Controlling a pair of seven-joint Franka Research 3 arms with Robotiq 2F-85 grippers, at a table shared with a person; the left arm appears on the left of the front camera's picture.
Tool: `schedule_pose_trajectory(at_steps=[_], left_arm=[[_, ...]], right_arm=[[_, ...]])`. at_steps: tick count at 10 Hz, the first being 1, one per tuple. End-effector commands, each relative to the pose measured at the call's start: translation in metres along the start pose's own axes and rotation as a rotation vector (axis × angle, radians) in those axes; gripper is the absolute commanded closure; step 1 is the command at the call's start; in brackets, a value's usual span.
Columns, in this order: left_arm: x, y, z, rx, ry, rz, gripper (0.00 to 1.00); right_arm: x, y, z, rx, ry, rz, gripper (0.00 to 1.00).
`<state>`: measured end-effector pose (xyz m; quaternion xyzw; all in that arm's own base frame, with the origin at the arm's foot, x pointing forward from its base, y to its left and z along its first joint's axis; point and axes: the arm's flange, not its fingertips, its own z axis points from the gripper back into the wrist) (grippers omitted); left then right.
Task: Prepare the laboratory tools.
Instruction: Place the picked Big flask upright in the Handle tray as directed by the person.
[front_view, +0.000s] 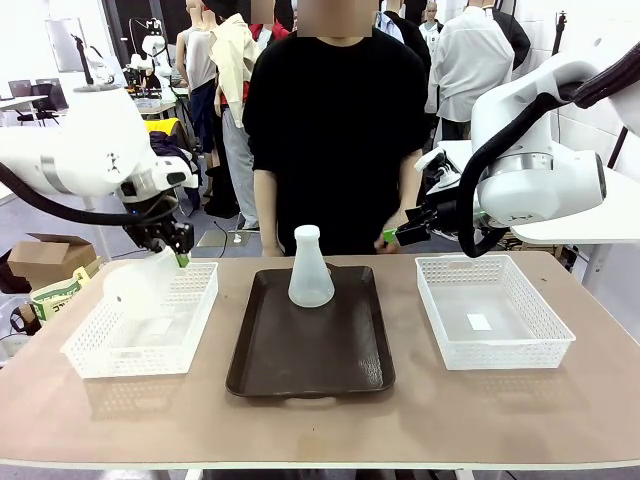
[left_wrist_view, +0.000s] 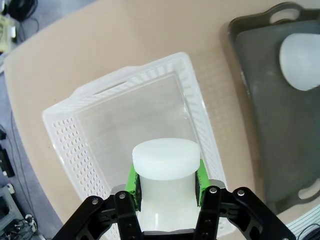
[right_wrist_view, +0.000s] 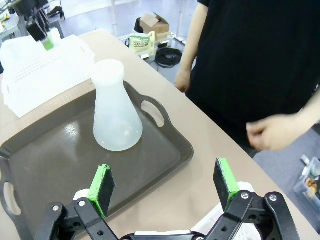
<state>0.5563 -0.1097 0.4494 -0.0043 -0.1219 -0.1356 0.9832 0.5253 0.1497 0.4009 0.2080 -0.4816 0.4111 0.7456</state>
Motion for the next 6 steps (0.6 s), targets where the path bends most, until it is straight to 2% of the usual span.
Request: schedule_pose_trajectory(at_steps=[1, 3, 6], left_arm=[[-0.013, -0.006, 0.034, -0.033, -0.048, -0.077, 1.0], [-0.026, -0.018, 0.068, -0.059, -0.108, -0.148, 1.0], [-0.042, -0.025, 0.091, -0.084, -0.172, -0.19, 1.0]], right_arm=[[0.0, 0.0, 0.0, 0.0, 0.001, -0.002, 0.0], [0.0, 0.0, 0.0, 0.0, 0.001, -0.002, 0.0], [0.0, 0.0, 0.0, 0.0, 0.001, -0.002, 0.0]])
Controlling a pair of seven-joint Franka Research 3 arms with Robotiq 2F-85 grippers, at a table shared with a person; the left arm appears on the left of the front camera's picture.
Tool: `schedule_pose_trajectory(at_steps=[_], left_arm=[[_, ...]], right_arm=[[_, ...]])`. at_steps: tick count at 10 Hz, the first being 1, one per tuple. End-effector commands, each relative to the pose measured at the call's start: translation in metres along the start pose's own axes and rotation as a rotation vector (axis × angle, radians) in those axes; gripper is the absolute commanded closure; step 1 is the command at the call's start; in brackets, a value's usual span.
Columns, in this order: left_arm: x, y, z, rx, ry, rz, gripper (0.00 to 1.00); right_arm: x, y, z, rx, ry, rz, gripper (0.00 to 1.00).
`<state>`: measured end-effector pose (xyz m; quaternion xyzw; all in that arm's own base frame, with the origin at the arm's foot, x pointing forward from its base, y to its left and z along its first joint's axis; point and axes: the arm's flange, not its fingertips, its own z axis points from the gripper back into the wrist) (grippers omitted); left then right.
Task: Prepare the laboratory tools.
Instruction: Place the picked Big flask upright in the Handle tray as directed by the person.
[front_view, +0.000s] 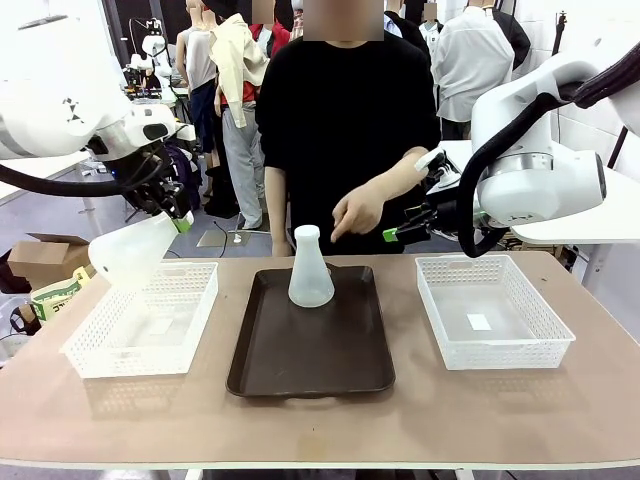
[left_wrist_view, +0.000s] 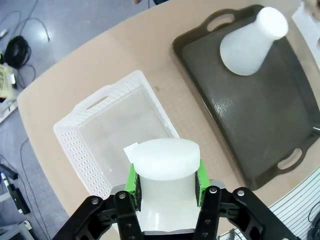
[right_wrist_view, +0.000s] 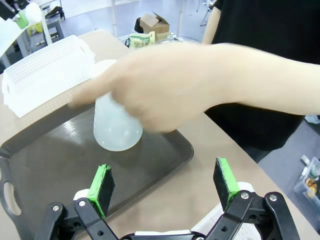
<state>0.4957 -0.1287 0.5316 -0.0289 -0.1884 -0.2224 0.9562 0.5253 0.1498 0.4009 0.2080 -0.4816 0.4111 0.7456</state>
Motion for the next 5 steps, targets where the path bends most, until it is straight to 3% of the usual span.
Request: schedule_pose_trajectory(at_steps=[1, 5], left_arm=[[-0.0162, 0.0055, 0.0042, -0.024, -0.044, -0.007, 1.0], [-0.0234, 0.0079, 0.0057, -0.026, -0.057, 0.01, 1.0]], right_arm=[[-0.0003, 0.0005, 0.0004, 0.0, 0.001, -0.002, 0.0], [-0.0003, 0.0005, 0.0004, 0.0, 0.001, -0.002, 0.0]])
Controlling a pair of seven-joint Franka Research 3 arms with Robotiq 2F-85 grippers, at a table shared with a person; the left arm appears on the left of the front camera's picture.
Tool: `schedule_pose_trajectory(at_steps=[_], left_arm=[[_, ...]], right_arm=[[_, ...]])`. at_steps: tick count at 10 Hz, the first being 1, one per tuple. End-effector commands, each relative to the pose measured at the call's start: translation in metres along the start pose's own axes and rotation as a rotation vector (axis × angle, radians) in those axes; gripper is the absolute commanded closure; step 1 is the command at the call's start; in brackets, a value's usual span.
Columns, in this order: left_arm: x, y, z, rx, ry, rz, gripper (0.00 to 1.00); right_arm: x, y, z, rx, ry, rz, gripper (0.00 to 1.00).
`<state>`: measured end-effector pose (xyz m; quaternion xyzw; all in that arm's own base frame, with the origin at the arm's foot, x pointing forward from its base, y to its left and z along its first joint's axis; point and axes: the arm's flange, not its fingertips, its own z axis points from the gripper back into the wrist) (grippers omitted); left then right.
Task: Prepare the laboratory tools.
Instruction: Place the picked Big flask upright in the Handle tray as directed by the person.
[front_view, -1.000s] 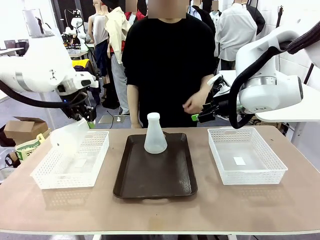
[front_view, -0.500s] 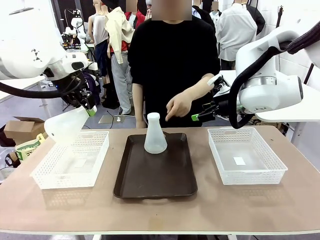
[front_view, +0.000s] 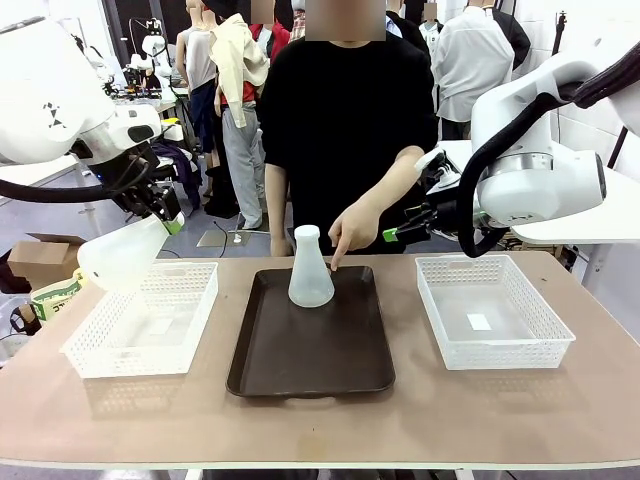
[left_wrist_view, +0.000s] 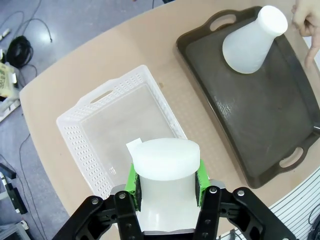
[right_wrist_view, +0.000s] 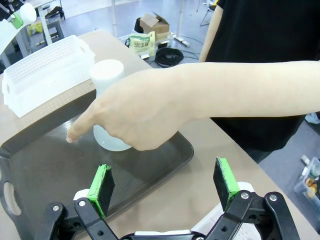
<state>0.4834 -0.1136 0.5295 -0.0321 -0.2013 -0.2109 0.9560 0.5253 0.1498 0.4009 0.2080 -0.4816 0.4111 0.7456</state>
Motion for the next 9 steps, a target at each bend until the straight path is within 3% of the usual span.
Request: schedule_pose_trajectory(at_steps=[1, 6, 7, 9], left_arm=[[0.001, -0.001, 0.001, 0.0, 0.001, -0.004, 1.0], [0.0, 0.0, -0.001, 0.0, 0.003, -0.002, 1.0], [0.002, -0.016, -0.002, -0.029, -0.016, -0.071, 1.0], [0.012, -0.055, 0.019, -0.083, -0.179, -0.241, 1.0]], right_arm=[[0.0, 0.001, 0.0, 0.0, 0.001, -0.001, 0.0], [0.0, 0.001, 0.0, 0.0, 0.001, -0.001, 0.0], [0.0, 0.001, 0.0, 0.0, 0.001, -0.001, 0.0], [0.0, 0.001, 0.0, 0.0, 0.001, -0.001, 0.0]])
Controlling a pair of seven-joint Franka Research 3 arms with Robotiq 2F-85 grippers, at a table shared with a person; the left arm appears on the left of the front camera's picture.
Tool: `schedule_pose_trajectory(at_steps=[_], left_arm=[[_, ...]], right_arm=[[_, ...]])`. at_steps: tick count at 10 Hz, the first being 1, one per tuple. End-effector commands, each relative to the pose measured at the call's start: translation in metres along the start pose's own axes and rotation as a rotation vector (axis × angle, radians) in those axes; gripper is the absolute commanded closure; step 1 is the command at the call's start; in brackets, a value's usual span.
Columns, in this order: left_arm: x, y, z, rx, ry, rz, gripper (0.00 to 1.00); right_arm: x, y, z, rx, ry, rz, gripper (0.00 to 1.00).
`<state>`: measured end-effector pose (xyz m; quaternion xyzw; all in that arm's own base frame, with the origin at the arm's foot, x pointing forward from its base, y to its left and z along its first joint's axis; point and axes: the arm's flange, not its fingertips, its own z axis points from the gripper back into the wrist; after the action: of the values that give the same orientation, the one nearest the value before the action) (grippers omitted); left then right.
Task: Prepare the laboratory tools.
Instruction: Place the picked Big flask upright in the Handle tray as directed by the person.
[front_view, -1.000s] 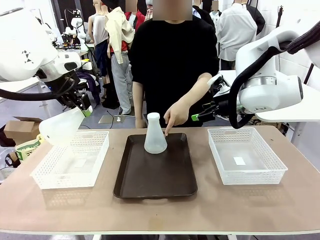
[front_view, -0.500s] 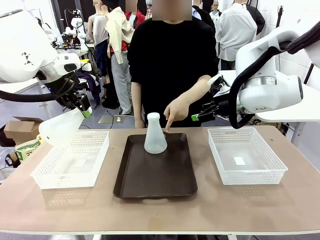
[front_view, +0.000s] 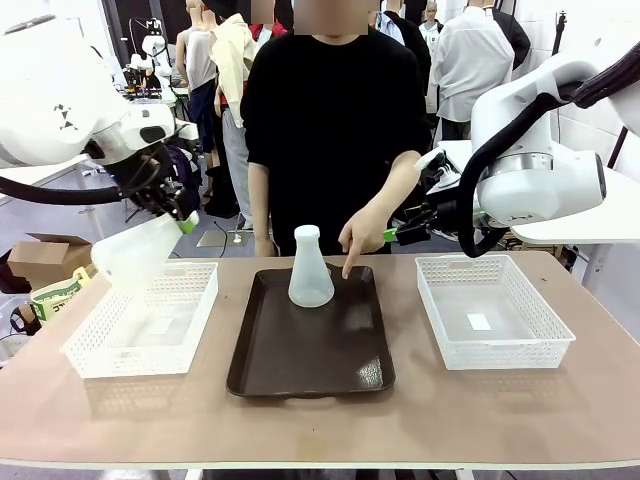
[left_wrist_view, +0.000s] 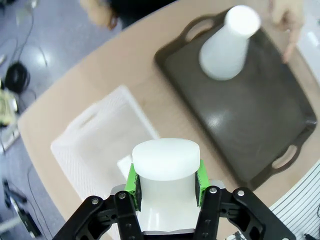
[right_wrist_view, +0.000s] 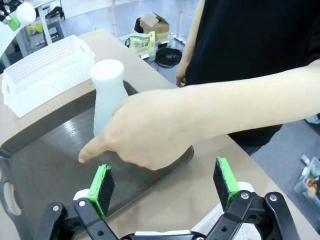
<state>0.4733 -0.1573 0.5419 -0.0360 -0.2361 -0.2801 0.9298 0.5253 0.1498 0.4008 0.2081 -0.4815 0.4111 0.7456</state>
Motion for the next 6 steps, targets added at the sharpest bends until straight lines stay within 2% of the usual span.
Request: schedule_pose_trajectory(at_steps=[1, 3, 4, 5, 6], left_arm=[[0.006, -0.025, 0.019, -0.125, -0.181, -0.166, 1.0], [0.012, -0.04, 0.015, -0.303, -0.348, -0.291, 1.0], [0.015, -0.048, 0.009, -0.372, -0.503, -0.368, 1.0], [0.017, -0.055, 0.001, -0.46, -0.559, -0.455, 1.0], [0.017, -0.062, -0.004, -0.635, -0.628, -0.521, 1.0]], right_arm=[[0.0, 0.0, 0.0, 0.0, 0.0, -0.002, 0.0], [0.0, 0.0, 0.0, 0.0, 0.0, -0.002, 0.0], [0.0, 0.0, 0.0, 0.0, 0.0, -0.002, 0.0], [0.0, 0.0, 0.0, 0.0, 0.0, -0.002, 0.0], [0.0, 0.0, 0.0, 0.0, 0.0, -0.002, 0.0]])
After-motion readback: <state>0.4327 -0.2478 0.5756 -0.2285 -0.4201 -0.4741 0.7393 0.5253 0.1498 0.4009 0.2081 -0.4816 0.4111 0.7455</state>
